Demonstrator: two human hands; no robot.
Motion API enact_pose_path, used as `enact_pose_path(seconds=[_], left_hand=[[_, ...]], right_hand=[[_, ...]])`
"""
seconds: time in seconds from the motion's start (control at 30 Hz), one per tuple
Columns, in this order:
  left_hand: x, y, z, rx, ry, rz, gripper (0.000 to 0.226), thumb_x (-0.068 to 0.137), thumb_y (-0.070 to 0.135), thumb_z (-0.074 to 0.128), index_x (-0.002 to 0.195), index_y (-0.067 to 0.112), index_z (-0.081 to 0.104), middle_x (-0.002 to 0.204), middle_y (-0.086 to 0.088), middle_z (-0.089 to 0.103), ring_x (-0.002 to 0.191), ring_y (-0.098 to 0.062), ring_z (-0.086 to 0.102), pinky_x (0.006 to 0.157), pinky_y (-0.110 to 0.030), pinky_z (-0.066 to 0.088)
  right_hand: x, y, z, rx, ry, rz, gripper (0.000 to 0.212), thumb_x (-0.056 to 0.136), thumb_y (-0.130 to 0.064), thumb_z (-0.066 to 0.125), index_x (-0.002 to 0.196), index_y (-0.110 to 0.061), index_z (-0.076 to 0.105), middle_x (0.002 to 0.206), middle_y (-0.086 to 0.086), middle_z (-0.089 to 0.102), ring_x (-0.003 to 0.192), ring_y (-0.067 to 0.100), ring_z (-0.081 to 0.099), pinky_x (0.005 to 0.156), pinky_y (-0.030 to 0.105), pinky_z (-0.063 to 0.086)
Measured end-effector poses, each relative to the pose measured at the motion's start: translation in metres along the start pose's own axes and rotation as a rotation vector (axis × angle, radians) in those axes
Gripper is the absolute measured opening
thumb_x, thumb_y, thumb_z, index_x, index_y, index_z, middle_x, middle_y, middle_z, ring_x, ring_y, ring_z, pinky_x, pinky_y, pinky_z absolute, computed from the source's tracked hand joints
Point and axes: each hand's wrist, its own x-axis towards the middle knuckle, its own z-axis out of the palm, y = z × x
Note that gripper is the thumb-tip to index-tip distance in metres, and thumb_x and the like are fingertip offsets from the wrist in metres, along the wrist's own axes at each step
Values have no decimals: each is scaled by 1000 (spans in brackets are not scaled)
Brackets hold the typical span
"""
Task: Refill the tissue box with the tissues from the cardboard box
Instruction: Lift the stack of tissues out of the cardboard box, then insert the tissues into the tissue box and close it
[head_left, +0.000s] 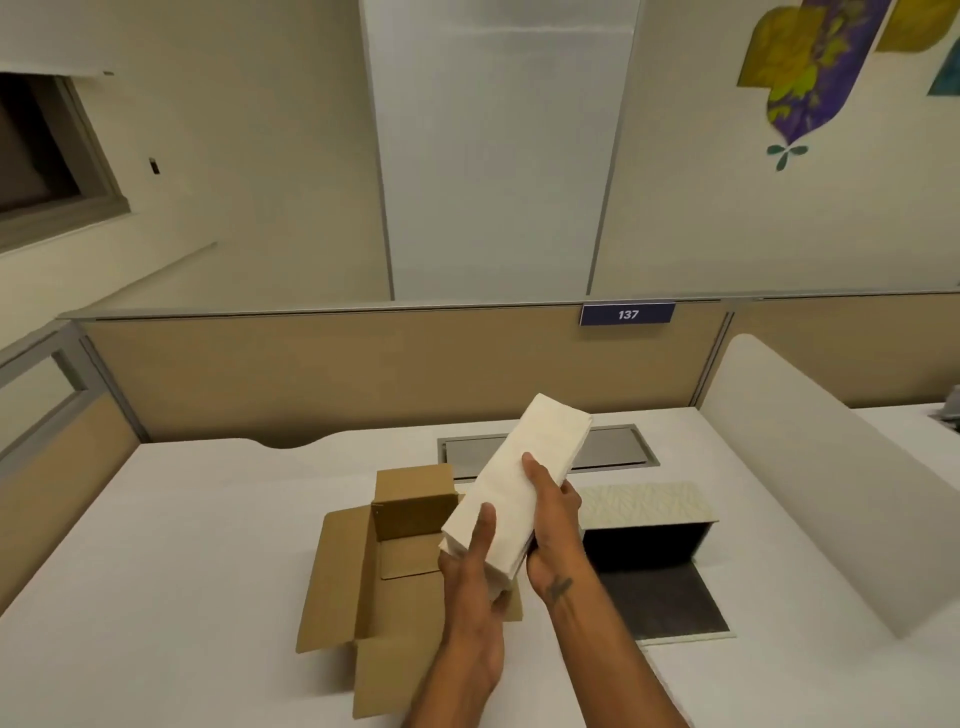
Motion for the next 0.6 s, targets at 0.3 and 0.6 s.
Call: enact_pose_path(seconds=[0.3, 0.6], left_hand=[[-37, -33, 52, 161, -131, -15, 74, 62, 42, 80, 127, 25, 49, 116, -11, 61, 105, -28, 60, 78, -38, 58], [-47, -32, 60, 336, -194, -188, 71, 49, 40, 91, 109, 13, 65, 97, -14, 69, 88, -27, 62, 59, -31, 56]], right_hand=[[-18, -56, -95, 90, 14, -72, 79, 63, -49, 76, 131, -21, 48, 119, 13, 66, 109, 33, 64, 83, 45, 58], [-28, -126, -204, -10, -27, -9, 36, 76, -45, 74, 105, -25, 67, 107, 6, 65, 97, 24, 59, 73, 38, 53]])
